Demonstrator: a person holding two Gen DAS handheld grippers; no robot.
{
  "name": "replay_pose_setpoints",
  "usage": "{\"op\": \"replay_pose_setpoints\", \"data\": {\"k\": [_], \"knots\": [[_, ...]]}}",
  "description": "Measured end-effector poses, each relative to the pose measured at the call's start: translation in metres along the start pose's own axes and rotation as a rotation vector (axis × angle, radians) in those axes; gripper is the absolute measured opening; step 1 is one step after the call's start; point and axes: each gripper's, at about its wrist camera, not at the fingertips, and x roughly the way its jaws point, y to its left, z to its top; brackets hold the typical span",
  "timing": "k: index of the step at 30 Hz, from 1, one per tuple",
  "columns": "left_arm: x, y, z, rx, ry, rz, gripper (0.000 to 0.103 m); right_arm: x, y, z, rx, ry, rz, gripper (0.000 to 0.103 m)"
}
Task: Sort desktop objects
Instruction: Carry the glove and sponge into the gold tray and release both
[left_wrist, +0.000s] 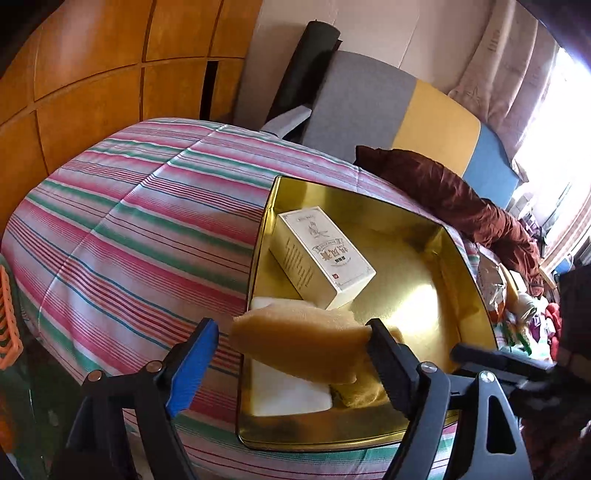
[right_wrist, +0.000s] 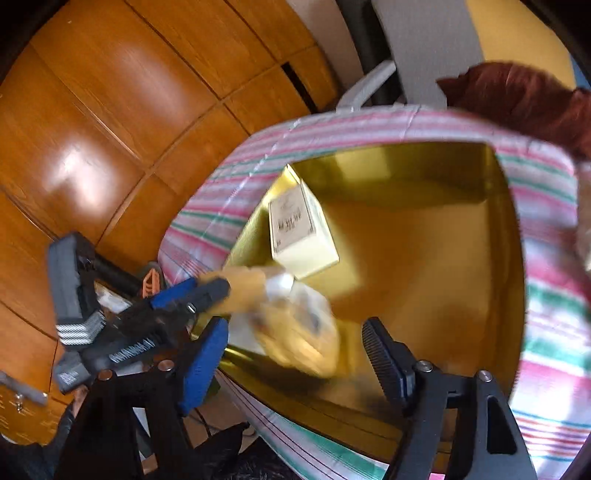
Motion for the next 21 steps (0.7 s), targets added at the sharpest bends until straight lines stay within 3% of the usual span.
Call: {"op": "replay_pose_setpoints", "data": {"k": [11,14,17,21], "knots": [[-0.017,-0.01,0.007,0.009,-0.062,0.019,0.083,0.011,-0.023,-0.018,0.047,0.076,-0.026,0.084],[-0.024,-0.017,0.008,0.028,-0.08,0.019,0.083,0.012,-0.022,-0.019,0.036,0.094,-0.065,0.084],[-0.028,-0.023,0.008,0.044,-0.083,0.01,0.083,0.021,-0.022,-0.018,0.018,0.139,-0.167,0.084],[-0.03,-0.034,0.007,0.076,-0.086,0.003,0.083,0.016,-0.028,-0.018,0.036,0.142,-0.164,0.084]]}}
